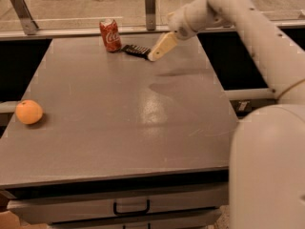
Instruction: Move rxbar chocolate near coke can
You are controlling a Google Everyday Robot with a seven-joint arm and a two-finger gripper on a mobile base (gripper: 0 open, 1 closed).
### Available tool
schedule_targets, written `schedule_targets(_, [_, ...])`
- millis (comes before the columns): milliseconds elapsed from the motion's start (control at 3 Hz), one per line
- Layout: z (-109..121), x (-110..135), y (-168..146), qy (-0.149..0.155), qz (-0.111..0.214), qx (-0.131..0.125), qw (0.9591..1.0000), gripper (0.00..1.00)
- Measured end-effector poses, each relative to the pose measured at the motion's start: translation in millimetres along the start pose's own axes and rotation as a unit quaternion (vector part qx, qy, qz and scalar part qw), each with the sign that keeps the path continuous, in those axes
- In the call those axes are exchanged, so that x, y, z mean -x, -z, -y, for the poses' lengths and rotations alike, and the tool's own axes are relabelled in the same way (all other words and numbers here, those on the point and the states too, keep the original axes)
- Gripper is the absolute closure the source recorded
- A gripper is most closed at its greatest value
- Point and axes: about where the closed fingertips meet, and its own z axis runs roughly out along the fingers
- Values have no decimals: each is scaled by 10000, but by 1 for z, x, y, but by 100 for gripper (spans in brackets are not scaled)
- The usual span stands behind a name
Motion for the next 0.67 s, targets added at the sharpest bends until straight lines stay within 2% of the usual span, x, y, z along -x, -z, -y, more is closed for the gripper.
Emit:
schedule_targets(333, [2, -1, 91, 175, 255, -597, 9977, 0])
schedule_targets(667, [-16, 5, 181, 194, 214, -1223, 9921, 0])
